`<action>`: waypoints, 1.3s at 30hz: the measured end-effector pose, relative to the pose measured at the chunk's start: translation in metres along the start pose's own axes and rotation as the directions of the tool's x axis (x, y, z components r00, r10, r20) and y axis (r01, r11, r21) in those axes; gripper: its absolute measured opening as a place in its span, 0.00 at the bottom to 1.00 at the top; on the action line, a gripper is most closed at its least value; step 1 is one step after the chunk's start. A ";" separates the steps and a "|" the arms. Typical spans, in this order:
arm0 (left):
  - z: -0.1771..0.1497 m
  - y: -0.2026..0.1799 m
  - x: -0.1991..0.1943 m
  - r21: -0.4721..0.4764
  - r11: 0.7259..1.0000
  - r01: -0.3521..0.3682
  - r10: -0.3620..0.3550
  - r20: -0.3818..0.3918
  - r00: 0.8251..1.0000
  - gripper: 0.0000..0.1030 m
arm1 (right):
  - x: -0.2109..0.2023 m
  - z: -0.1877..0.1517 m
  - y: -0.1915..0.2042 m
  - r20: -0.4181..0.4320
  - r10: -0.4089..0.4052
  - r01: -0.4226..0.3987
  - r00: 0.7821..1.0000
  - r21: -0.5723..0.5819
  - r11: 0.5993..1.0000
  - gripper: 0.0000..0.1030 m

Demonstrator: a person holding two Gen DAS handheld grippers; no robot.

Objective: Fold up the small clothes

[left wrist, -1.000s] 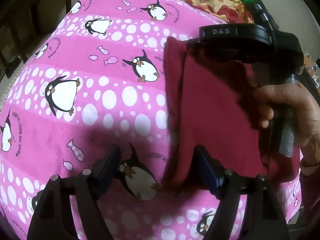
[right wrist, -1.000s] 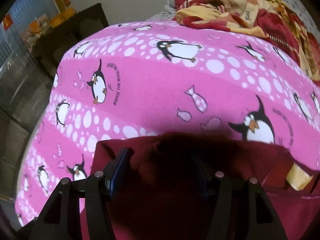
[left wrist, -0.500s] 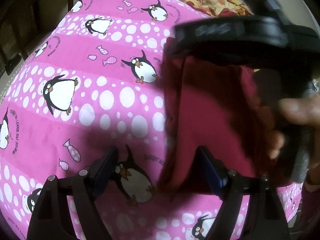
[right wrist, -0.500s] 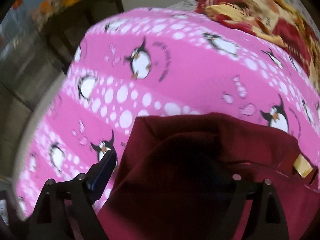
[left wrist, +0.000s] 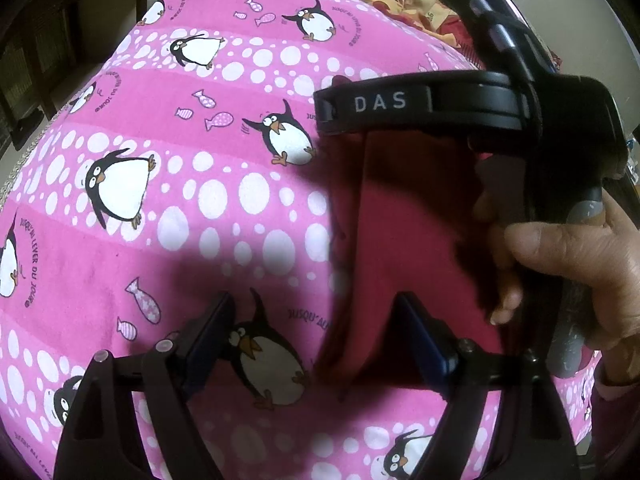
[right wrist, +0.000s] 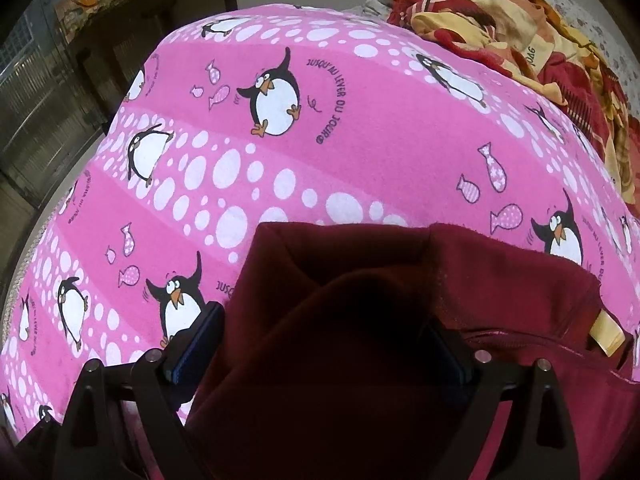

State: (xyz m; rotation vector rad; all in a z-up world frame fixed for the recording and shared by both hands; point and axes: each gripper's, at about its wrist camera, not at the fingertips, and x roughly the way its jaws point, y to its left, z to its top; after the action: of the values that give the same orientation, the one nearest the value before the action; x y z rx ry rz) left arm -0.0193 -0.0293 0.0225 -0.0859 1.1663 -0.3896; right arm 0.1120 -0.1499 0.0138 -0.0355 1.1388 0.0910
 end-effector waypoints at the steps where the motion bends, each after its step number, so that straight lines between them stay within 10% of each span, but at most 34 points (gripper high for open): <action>1: 0.000 -0.001 0.000 0.000 1.000 0.001 -0.001 -0.001 1.000 0.81 | -0.002 -0.001 -0.004 0.002 0.001 -0.001 1.000 -0.001 1.000 0.90; 9: 0.004 0.003 -0.007 -0.034 0.998 0.045 -0.044 0.025 0.999 0.81 | -0.034 -0.015 -0.046 0.022 0.140 -0.141 0.990 0.057 0.988 0.48; 15: 0.017 -0.006 0.000 -0.036 0.993 0.109 -0.107 0.044 0.993 0.81 | -0.052 -0.026 -0.083 0.055 0.272 -0.277 0.961 0.161 0.947 0.36; 19: 0.025 -0.019 0.009 -0.039 0.974 0.225 -0.225 0.015 0.974 0.39 | -0.055 -0.028 -0.096 0.055 0.297 -0.302 0.953 0.185 0.935 0.34; 23: 0.023 -0.036 -0.001 0.018 0.972 0.235 -0.236 0.038 0.971 0.27 | -0.058 -0.027 -0.103 0.065 0.365 -0.369 0.929 0.253 0.894 0.42; 27: 0.018 -0.053 -0.013 0.087 0.969 0.232 -0.238 0.064 0.969 0.24 | -0.064 -0.022 -0.108 0.103 0.412 -0.422 0.905 0.334 0.843 0.76; 37: 0.025 -0.083 -0.015 0.136 0.963 0.233 -0.244 0.068 0.967 0.24 | -0.031 0.001 -0.051 -0.115 0.272 -0.260 0.955 0.111 0.959 0.80; 39: 0.022 -0.086 -0.014 0.146 0.968 0.203 -0.214 0.068 0.974 0.24 | -0.031 -0.003 -0.046 -0.101 0.217 -0.212 0.971 0.058 0.975 0.63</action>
State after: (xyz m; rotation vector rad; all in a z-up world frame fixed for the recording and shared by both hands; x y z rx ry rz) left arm -0.0257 -0.1074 0.0667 -0.1040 1.0483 -0.6463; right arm 0.1003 -0.1973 0.0396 0.1264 1.2493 0.2579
